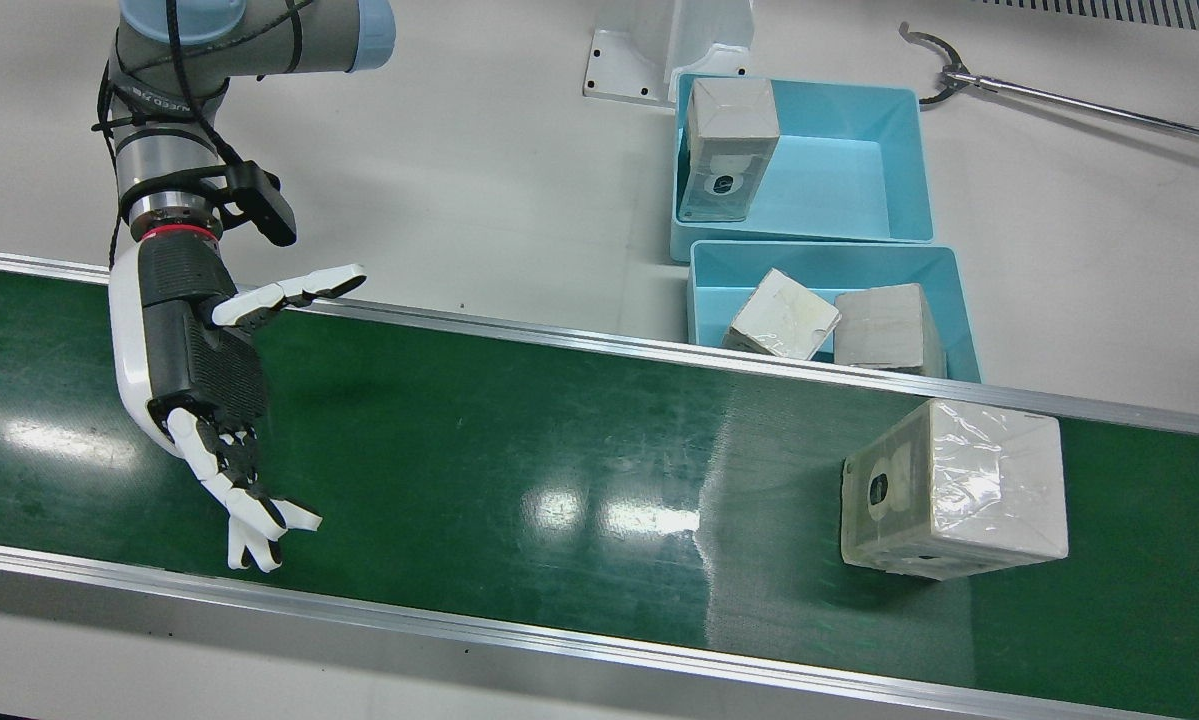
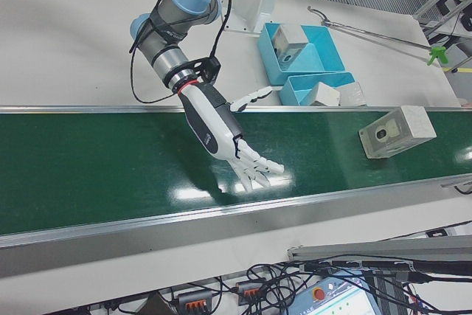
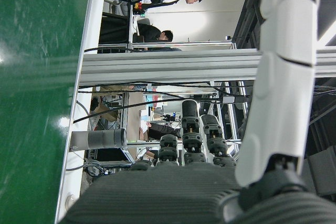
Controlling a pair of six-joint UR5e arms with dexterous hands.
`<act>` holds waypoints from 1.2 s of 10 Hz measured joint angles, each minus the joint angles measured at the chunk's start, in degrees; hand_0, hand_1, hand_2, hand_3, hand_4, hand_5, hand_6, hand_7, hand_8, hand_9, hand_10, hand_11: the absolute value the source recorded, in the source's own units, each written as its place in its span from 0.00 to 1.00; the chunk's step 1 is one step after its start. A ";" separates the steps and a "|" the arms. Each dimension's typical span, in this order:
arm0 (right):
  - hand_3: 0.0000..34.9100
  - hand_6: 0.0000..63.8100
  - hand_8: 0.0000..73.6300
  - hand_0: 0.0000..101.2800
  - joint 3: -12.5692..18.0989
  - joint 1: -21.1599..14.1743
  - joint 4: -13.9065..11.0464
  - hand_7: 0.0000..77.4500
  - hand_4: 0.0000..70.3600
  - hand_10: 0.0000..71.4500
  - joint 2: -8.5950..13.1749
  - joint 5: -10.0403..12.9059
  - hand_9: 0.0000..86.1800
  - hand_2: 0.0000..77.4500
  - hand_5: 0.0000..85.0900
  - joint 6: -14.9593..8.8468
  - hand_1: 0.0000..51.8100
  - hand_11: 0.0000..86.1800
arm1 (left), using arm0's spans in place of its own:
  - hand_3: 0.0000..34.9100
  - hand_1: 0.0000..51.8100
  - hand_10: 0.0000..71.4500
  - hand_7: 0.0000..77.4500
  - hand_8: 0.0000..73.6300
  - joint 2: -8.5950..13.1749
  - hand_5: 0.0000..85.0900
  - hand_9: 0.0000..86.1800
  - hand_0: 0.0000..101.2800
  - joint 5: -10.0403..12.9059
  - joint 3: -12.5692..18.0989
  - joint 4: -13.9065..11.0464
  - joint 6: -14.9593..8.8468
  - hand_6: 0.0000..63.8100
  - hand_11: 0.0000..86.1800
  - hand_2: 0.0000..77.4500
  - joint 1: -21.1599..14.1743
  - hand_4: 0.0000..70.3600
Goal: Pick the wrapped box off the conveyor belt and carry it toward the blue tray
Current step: 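Shift the open right hand slightly along the belt toward the approaching box, then swing the right hand down and across the belt to the wrapped box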
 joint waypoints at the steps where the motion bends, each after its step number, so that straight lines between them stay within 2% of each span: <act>1: 0.00 0.13 0.10 0.46 0.01 -0.02 -0.01 0.27 0.17 0.00 0.04 0.00 0.11 0.11 0.14 -0.03 0.21 0.01 | 0.00 0.00 0.00 0.01 0.01 0.00 0.01 0.00 0.00 0.00 0.00 0.00 0.00 0.01 0.01 0.01 0.00 0.01; 3: 0.00 0.15 0.10 0.46 -0.13 -0.70 -0.11 0.30 0.17 0.00 0.41 0.27 0.11 0.11 0.15 -0.34 0.21 0.01 | 0.00 0.00 0.01 0.01 0.01 0.00 0.01 0.00 0.00 0.00 0.00 0.00 0.00 0.01 0.01 0.01 0.00 0.01; 4: 0.00 0.15 0.10 0.46 -0.30 -1.39 -0.29 0.32 0.19 0.00 1.06 1.23 0.11 0.13 0.17 -0.70 0.25 0.01 | 0.00 0.00 0.01 0.01 0.01 0.00 0.01 0.00 0.00 0.00 0.00 0.00 0.00 0.01 0.01 0.01 0.00 0.01; 6: 0.00 0.15 0.07 0.47 -1.23 -3.66 -0.59 0.29 0.19 0.00 2.81 4.43 0.08 0.13 0.17 -1.72 0.25 0.01 | 0.00 0.00 0.00 0.01 0.01 0.00 0.01 0.01 0.00 0.00 0.00 0.00 0.00 0.01 0.00 0.01 0.00 0.01; 7: 0.00 0.15 0.07 0.47 -2.44 -4.63 -0.69 0.29 0.19 0.00 4.37 5.52 0.08 0.13 0.17 -2.08 0.25 0.01 | 0.00 0.00 0.00 0.01 0.01 0.00 0.01 0.01 0.00 0.00 0.00 0.00 0.00 0.01 0.00 0.01 0.00 0.01; 9: 0.00 0.12 0.05 0.49 -5.42 -5.91 -0.79 0.27 0.17 0.00 7.88 6.48 0.06 0.15 0.17 -3.03 0.35 0.01 | 0.00 0.00 0.00 0.01 0.01 0.00 0.01 0.00 0.00 0.00 0.00 0.00 0.00 0.01 0.01 0.01 0.00 0.00; 12: 0.00 0.12 0.05 0.50 -8.76 -7.07 -0.88 0.27 0.16 0.00 12.53 7.34 0.06 0.15 0.18 -4.89 0.35 0.01 | 0.00 0.00 0.00 0.01 0.01 0.00 0.01 0.00 0.00 0.00 0.00 0.00 0.00 0.01 0.01 0.01 0.00 0.01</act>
